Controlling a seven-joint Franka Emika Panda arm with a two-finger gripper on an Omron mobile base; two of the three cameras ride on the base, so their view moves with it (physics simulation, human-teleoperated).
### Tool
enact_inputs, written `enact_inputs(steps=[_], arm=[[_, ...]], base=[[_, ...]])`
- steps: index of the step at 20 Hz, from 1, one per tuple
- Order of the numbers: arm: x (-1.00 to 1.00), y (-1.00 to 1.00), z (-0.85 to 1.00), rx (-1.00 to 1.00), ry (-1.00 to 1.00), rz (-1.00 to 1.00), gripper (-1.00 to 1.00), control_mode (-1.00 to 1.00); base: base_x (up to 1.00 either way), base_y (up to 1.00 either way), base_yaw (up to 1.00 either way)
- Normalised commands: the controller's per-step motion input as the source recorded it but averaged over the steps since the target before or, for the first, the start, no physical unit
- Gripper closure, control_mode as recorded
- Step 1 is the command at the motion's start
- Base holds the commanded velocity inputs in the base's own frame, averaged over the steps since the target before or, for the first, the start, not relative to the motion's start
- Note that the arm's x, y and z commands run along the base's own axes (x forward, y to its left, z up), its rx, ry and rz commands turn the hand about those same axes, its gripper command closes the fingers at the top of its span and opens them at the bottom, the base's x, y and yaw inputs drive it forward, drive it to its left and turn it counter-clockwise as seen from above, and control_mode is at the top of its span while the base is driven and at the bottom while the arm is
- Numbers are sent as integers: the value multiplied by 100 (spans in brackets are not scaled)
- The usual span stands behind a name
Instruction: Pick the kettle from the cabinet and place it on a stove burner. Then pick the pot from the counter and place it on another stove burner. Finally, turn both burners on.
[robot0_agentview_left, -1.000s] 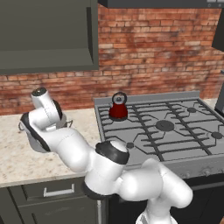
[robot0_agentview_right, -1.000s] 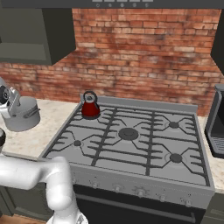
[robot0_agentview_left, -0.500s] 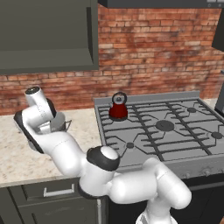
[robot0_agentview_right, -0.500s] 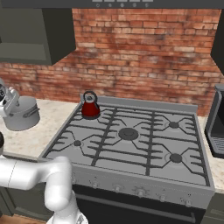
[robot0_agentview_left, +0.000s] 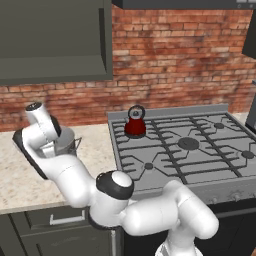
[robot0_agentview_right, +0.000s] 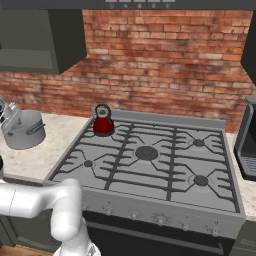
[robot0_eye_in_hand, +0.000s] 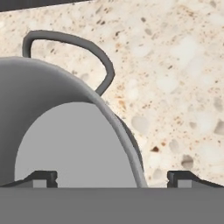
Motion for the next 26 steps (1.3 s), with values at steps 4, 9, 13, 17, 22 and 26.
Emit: enact_inputs(steps=[4, 9, 13, 17, 22, 26], arm=[[-12, 0, -17, 0, 0, -2, -100, -100], [2, 0, -21, 0, 2, -3, -100, -100], [3, 0, -26, 0, 5, 0, 100, -100], [0, 0, -8, 0, 1, 0, 100, -100], [0, 0, -1, 0, 1, 0, 100, -100], [-3, 0, 0, -2, -7, 0, 100, -100]], base=[[0, 0, 0], [0, 0, 0], [0, 0, 0], [0, 0, 0], [0, 0, 0], [0, 0, 0]])
